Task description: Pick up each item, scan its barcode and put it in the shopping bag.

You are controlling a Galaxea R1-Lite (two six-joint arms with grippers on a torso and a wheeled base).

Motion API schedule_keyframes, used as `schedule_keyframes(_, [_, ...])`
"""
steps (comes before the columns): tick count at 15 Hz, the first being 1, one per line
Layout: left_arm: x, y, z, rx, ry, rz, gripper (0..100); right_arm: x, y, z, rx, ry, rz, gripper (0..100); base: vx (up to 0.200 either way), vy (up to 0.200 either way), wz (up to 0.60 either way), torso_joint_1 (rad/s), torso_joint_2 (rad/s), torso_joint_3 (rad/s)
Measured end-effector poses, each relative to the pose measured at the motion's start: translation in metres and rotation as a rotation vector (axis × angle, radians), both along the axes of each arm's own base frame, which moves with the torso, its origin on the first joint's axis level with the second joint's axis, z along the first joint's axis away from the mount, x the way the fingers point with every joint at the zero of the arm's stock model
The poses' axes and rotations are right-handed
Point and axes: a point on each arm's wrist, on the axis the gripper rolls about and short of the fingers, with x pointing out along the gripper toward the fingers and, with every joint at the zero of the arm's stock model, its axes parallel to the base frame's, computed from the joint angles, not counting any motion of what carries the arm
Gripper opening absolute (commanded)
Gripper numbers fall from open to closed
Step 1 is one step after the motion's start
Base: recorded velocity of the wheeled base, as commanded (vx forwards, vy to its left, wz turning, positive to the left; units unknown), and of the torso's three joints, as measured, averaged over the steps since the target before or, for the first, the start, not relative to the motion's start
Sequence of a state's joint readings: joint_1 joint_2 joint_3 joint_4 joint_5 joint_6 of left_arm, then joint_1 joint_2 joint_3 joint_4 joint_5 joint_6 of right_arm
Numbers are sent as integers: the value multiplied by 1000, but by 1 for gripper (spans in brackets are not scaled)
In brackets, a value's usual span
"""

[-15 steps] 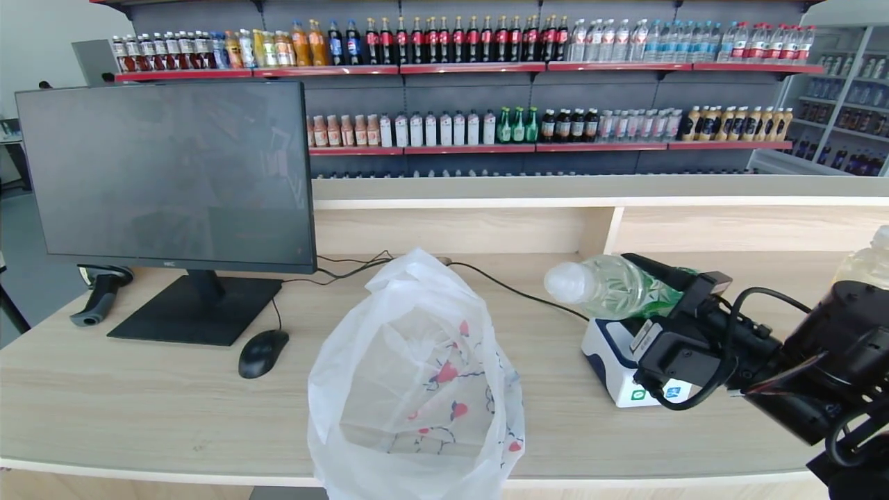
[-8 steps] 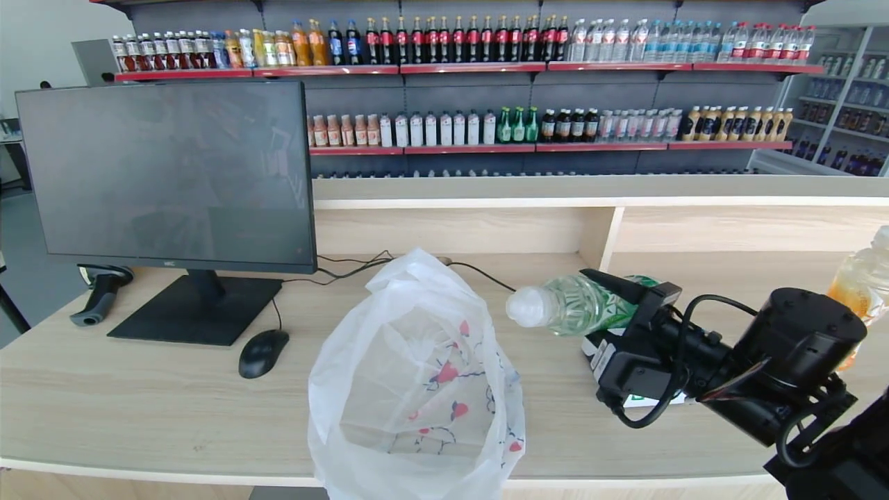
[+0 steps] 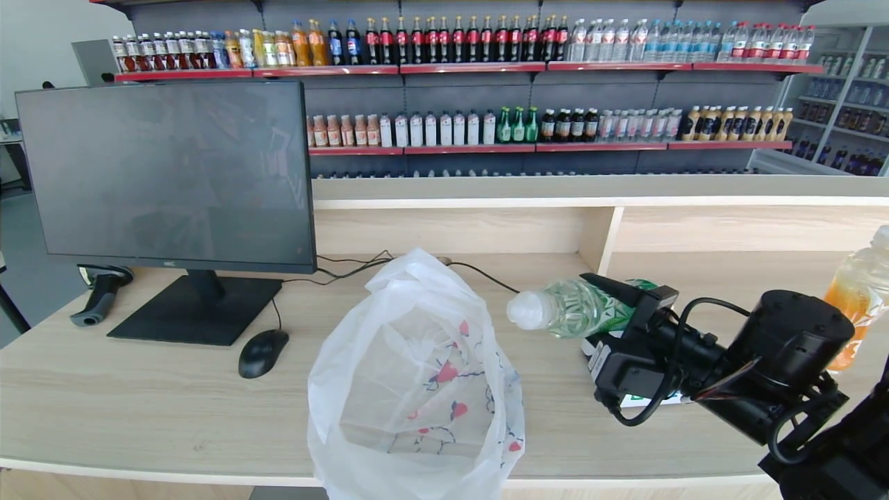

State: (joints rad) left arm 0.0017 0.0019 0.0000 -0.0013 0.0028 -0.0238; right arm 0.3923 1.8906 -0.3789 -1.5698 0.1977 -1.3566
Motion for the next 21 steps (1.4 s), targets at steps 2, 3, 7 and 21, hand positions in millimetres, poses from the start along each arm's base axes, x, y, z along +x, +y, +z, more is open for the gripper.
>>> schedule_keyframes(2, [0, 0, 0, 0, 0, 0, 100, 1, 0, -3, -4, 9, -1, 0, 0, 0, 0, 0, 0, 0])
schedule_keyframes(3, [0, 0, 0, 1, 0, 0, 100, 2, 0, -4, -5, 13, -2, 0, 0, 0, 0, 0, 0, 0])
schedule_keyframes(7, [0, 0, 0, 1, 0, 0, 100, 2, 1, -6, -8, 18, 2, 0, 0, 0, 0, 0, 0, 0])
schedule_keyframes(21, [0, 0, 0, 3, 0, -1, 100, 0, 1, -6, -11, 23, 10, 0, 0, 0, 0, 0, 0, 0])
